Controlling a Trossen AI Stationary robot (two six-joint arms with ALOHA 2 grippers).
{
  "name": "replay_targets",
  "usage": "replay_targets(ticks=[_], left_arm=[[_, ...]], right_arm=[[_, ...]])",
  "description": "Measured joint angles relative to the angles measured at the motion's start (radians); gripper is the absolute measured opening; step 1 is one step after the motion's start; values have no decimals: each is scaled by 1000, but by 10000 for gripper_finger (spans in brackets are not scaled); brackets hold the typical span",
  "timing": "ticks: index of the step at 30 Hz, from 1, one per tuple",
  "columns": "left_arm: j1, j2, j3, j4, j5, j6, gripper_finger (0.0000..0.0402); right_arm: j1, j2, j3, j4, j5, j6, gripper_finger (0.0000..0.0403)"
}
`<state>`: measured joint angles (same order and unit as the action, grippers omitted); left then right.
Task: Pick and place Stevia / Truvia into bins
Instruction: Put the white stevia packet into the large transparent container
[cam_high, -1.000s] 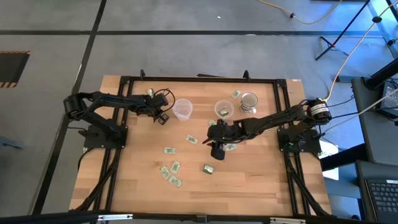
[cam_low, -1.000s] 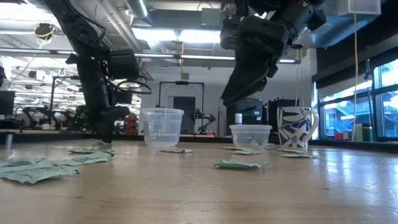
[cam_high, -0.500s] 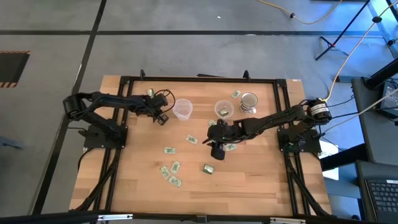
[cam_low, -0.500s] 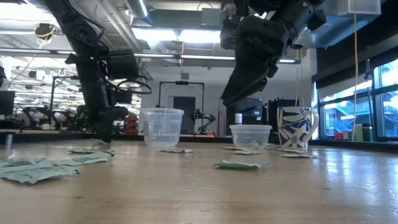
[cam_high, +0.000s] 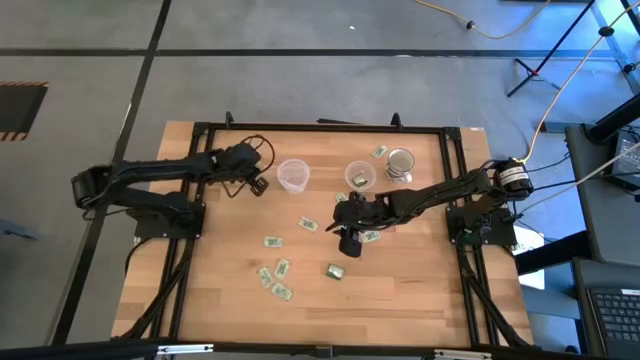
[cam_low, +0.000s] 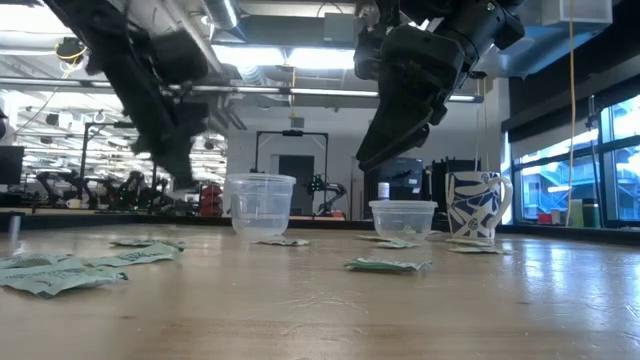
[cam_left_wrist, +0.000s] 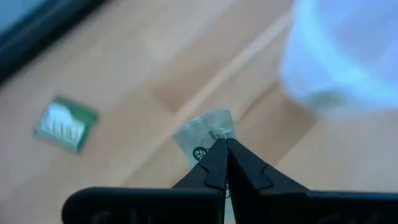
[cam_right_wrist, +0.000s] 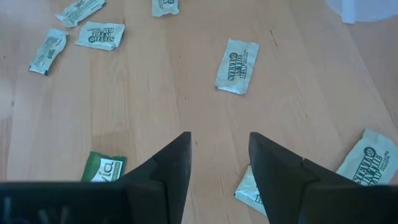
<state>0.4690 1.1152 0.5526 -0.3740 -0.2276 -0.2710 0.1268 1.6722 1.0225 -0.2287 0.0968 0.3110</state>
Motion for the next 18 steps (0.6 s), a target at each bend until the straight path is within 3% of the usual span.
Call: replay_targets(ticks=[8, 13, 18], left_arm=[[-74, -108, 2, 238, 5, 92, 2], [-137, -86, 2, 394, 119, 155, 2], [-170, -2, 2, 447, 92, 223, 2]], right_arm=[[-1, 0, 0, 0, 0, -3, 163], [-1, 0, 0, 0, 0, -5, 163], [0, 0, 0, 0, 0, -6, 163]])
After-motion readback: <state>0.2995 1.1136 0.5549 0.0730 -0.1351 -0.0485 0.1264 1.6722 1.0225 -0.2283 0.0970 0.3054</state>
